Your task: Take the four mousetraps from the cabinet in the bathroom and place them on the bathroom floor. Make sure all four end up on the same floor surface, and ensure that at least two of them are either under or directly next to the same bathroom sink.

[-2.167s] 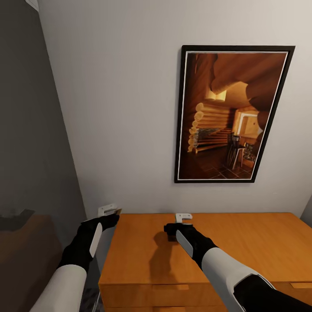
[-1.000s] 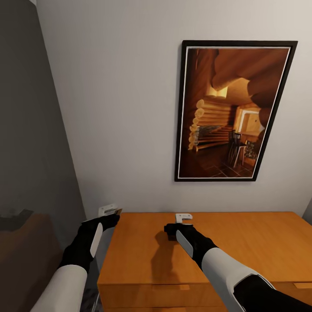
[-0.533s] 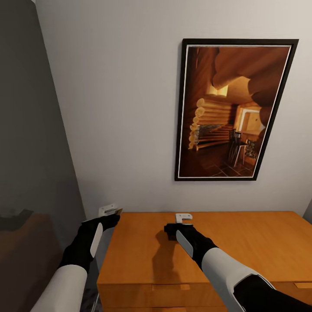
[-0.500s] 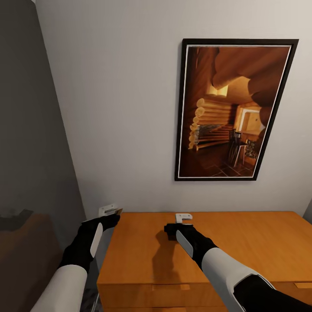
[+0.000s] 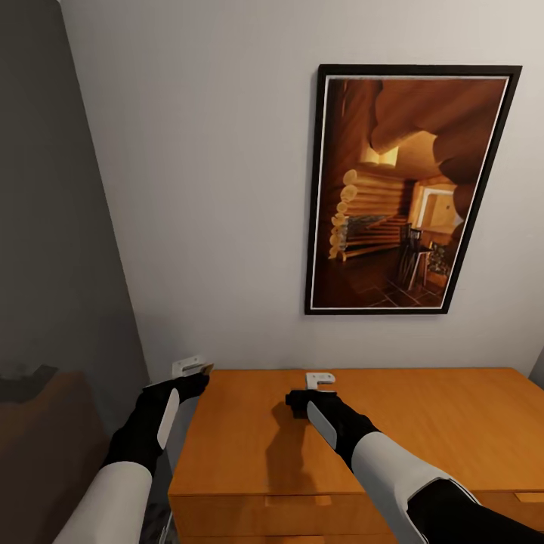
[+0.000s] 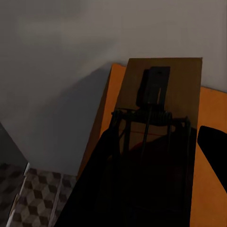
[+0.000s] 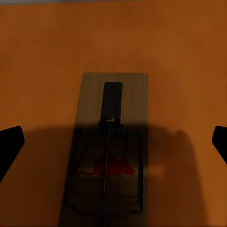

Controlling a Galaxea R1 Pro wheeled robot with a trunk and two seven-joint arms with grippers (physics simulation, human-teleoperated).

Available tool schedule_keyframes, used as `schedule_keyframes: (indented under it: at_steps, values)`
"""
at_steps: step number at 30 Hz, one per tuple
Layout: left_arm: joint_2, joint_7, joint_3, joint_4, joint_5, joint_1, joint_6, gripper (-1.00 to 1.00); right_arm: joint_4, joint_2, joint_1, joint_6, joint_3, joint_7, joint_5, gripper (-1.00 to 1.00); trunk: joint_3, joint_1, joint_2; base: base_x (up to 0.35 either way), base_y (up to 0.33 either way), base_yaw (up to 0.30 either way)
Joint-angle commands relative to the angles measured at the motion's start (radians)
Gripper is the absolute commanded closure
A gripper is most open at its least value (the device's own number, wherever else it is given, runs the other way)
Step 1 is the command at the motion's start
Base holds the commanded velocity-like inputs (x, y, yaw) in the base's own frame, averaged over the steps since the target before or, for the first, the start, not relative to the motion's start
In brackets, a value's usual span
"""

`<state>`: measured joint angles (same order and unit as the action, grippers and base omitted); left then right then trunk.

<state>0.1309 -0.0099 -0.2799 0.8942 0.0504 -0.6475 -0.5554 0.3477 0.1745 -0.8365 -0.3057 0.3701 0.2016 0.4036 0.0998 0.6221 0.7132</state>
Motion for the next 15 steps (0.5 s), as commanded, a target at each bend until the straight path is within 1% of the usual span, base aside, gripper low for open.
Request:
schedule_keyframes:
  at_steps: [1, 4, 15]
  values:
    - [0.001, -0.001, -0.003, 0.002, 0.005, -0.001, -0.005, 1.00, 0.001, 0.000, -0.001, -0.004, 0.005, 0.007, 0.006, -1.00, 0.005, 0.004, 0.009, 0.000, 0.000, 0.000]
    - [0.001, -0.001, -0.003, 0.002, 0.005, -0.001, -0.005, 1.00, 0.001, 0.000, -0.001, -0.004, 0.005, 0.007, 0.006, -1.00, 0.014, 0.016, 0.030, 0.000, 0.000, 0.000]
    - [0.001, -0.002, -0.003, 0.002, 0.005, -0.001, -0.007, 1.00, 0.000, 0.000, -0.001, -0.002, 0.005, 0.017, 0.006, -1.00, 0.014, 0.016, 0.030, 0.000, 0.000, 0.000]
